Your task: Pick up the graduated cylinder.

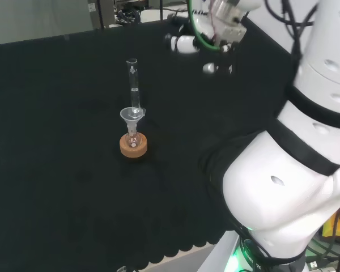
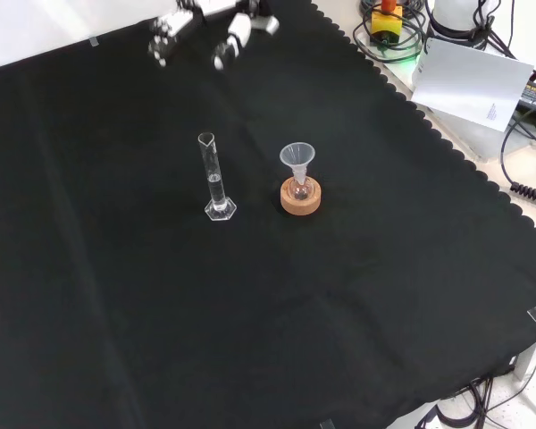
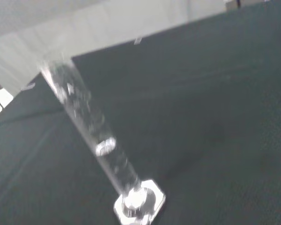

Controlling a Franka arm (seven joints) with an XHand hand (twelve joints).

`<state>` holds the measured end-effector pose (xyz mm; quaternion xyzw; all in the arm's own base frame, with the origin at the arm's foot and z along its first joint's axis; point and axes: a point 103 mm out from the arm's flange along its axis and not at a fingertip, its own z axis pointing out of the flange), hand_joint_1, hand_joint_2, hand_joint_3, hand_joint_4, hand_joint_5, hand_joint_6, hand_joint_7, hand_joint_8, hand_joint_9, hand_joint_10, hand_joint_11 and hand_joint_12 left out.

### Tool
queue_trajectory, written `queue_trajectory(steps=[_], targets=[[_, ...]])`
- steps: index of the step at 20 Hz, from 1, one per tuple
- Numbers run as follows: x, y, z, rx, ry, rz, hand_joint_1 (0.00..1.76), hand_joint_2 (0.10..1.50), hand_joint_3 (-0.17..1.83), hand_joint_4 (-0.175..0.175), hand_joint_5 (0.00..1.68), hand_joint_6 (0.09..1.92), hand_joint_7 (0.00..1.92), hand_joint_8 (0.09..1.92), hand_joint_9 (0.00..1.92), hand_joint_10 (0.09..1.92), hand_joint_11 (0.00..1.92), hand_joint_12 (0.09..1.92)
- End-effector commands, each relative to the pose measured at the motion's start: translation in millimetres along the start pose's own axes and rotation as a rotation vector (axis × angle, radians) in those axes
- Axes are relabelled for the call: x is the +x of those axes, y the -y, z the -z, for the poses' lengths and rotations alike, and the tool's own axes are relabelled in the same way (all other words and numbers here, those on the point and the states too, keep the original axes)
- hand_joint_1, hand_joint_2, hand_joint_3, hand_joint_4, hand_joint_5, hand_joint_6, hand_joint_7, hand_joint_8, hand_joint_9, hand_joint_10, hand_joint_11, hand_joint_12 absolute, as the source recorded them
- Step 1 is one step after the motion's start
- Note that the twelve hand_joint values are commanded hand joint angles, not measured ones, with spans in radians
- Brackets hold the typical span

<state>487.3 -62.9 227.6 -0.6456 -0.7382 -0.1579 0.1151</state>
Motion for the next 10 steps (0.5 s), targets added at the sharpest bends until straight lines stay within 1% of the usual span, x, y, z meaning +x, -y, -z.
queue_trajectory(steps=[1,5,8,10], targets=[[-11,0,-114,0.041,-0.172,0.066,0.51,0.98,0.28,-0.005,0.43,0.09,0.39,0.60,0.60,0.57,0.25,1.36],[-15,3,-126,0.040,-0.231,0.109,0.59,0.93,0.29,-0.004,0.46,0.09,0.41,0.60,0.63,0.55,0.29,1.35],[-16,3,-133,0.046,-0.258,0.116,0.62,0.91,0.30,-0.002,0.45,0.09,0.38,0.58,0.62,0.53,0.32,1.34],[-17,1,-137,0.046,-0.280,0.112,0.64,0.89,0.30,-0.001,0.44,0.09,0.34,0.57,0.59,0.52,0.32,1.34]])
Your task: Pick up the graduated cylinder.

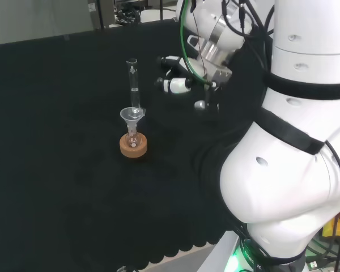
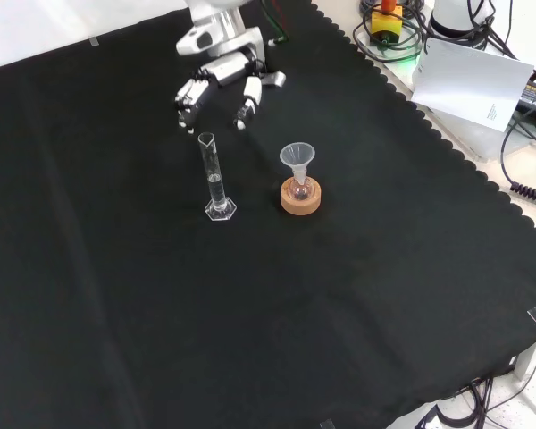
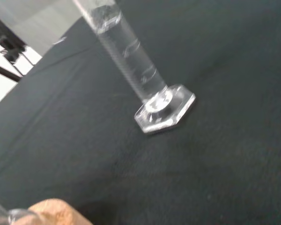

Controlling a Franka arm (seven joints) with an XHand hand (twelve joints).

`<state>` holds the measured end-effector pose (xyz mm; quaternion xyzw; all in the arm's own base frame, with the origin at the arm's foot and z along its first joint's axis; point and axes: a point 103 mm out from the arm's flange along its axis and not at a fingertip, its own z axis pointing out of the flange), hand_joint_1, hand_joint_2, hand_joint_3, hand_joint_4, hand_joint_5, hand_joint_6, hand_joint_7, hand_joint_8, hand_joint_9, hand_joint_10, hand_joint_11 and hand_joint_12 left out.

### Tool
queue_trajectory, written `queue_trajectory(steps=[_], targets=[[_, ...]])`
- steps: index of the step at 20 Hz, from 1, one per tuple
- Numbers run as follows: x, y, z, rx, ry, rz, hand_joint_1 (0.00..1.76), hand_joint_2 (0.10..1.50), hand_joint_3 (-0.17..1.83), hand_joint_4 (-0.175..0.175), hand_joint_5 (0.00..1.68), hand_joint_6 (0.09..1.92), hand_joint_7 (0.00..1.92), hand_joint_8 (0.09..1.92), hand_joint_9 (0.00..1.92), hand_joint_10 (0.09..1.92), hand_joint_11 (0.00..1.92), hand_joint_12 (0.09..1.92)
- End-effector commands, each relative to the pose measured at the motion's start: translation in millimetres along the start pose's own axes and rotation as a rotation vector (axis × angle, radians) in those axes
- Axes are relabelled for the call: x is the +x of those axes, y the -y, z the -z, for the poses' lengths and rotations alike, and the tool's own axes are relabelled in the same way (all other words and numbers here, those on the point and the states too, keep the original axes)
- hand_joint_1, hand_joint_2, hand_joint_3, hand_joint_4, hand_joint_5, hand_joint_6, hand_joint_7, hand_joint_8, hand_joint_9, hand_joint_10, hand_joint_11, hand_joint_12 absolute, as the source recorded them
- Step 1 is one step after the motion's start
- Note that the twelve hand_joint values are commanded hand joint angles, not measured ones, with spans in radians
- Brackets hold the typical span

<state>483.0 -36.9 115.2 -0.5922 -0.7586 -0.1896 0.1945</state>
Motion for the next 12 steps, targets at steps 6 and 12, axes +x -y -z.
queue_trajectory(steps=[6,12], targets=[[-3,-23,-33,-0.047,-0.149,0.038,0.71,0.83,0.33,-0.001,0.42,0.09,0.34,0.56,0.58,0.52,0.32,1.32],[-3,-38,-47,-0.049,-0.235,0.056,0.87,0.74,0.44,0.011,0.43,0.09,0.42,0.56,0.64,0.51,0.36,1.31]])
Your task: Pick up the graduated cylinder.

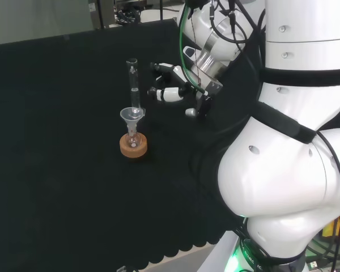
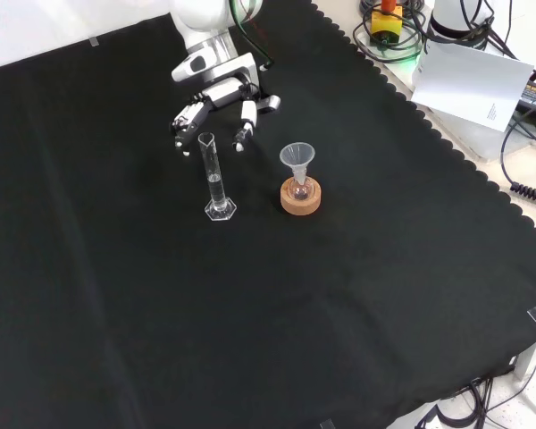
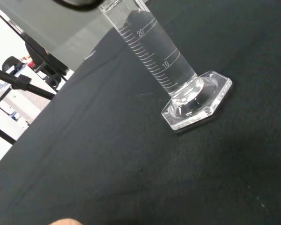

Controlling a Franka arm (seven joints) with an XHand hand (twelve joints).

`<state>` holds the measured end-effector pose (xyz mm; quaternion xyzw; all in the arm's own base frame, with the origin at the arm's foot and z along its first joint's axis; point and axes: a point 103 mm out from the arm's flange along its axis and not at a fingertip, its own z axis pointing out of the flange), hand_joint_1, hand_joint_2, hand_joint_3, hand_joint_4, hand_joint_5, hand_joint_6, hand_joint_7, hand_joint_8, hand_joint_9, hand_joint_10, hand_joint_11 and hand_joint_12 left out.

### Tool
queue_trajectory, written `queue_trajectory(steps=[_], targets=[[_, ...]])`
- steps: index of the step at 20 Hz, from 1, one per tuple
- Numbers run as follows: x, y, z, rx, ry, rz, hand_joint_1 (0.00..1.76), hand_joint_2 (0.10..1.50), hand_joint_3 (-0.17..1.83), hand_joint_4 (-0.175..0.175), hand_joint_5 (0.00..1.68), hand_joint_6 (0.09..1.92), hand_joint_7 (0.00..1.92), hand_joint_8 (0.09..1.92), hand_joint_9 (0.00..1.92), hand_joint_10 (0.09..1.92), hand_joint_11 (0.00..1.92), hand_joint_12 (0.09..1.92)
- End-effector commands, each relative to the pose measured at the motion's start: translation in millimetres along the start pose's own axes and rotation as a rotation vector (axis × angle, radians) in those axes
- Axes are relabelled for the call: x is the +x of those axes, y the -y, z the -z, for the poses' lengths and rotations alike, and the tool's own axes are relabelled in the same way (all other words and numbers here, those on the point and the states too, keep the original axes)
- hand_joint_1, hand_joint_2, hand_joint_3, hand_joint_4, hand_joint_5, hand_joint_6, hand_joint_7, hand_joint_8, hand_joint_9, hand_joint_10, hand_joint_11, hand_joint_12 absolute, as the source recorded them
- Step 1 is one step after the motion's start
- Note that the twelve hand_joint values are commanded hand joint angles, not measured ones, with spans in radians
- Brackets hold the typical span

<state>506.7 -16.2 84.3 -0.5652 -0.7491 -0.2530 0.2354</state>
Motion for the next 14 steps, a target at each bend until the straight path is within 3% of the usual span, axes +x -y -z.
queue_trajectory(steps=[1,14], targets=[[-2,-14,-15,-0.006,-0.099,0.018,0.88,0.73,0.47,0.014,0.43,0.09,0.42,0.55,0.64,0.50,0.37,1.31],[5,-32,-35,-0.050,-0.249,0.100,0.85,0.64,0.58,0.011,0.49,0.09,0.44,0.55,0.67,0.49,0.43,1.29]])
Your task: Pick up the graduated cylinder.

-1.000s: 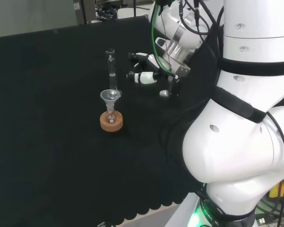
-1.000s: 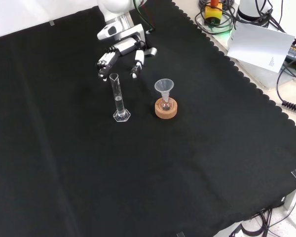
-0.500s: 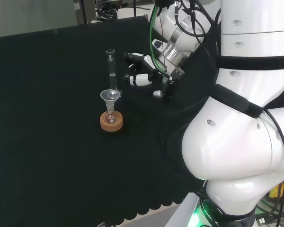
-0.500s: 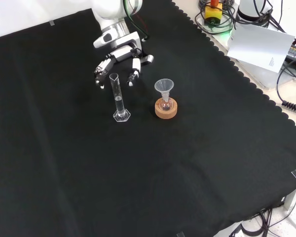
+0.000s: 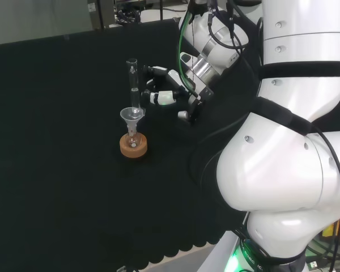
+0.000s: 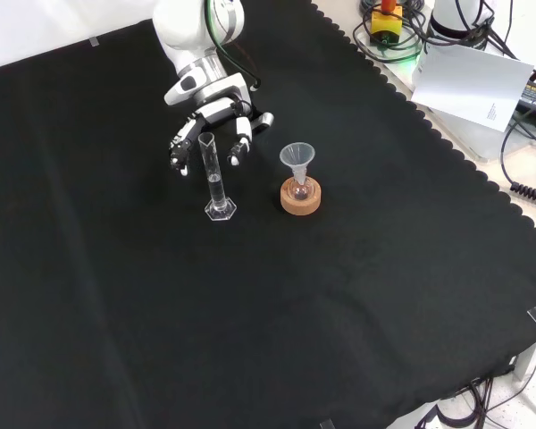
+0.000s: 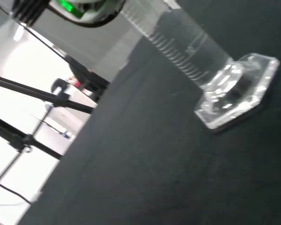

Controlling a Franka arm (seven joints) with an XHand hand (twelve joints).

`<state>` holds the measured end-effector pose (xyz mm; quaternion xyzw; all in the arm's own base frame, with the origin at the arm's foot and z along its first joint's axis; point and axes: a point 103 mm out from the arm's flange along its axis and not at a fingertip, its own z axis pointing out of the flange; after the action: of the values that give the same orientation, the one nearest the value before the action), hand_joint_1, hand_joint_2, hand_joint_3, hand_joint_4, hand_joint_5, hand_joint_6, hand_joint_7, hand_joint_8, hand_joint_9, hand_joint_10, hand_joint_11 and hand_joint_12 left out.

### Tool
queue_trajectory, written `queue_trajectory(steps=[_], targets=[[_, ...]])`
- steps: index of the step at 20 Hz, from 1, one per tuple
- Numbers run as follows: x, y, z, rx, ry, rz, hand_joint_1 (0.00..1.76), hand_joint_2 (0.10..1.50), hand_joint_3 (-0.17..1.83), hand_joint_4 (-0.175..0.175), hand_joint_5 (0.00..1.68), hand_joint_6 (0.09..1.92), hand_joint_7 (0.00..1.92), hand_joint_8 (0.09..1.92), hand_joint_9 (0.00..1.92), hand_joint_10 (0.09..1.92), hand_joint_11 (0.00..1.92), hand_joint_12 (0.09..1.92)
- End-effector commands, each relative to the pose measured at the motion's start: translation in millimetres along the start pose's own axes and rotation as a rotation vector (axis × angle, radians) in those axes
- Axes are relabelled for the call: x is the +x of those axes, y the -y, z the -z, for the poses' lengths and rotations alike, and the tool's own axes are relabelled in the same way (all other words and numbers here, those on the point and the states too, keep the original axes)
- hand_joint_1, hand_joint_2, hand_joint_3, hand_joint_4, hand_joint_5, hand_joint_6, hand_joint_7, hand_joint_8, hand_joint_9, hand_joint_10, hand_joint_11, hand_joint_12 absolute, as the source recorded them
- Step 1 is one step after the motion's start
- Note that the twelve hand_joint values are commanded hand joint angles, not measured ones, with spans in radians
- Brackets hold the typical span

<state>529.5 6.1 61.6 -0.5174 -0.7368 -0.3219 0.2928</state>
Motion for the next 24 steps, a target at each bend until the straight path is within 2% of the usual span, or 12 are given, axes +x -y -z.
queue_trajectory(steps=[1,14,24], targets=[[9,-8,-7,-0.028,-0.059,0.046,0.84,0.64,0.57,0.011,0.49,0.09,0.45,0.56,0.67,0.49,0.43,1.29],[18,-14,-19,-0.027,-0.097,0.101,0.85,0.62,0.54,0.005,0.53,0.09,0.50,0.58,0.72,0.49,0.49,1.26],[20,-20,-31,-0.045,-0.126,0.112,0.92,0.63,0.53,0.007,0.56,0.09,0.53,0.58,0.73,0.47,0.50,1.24]])
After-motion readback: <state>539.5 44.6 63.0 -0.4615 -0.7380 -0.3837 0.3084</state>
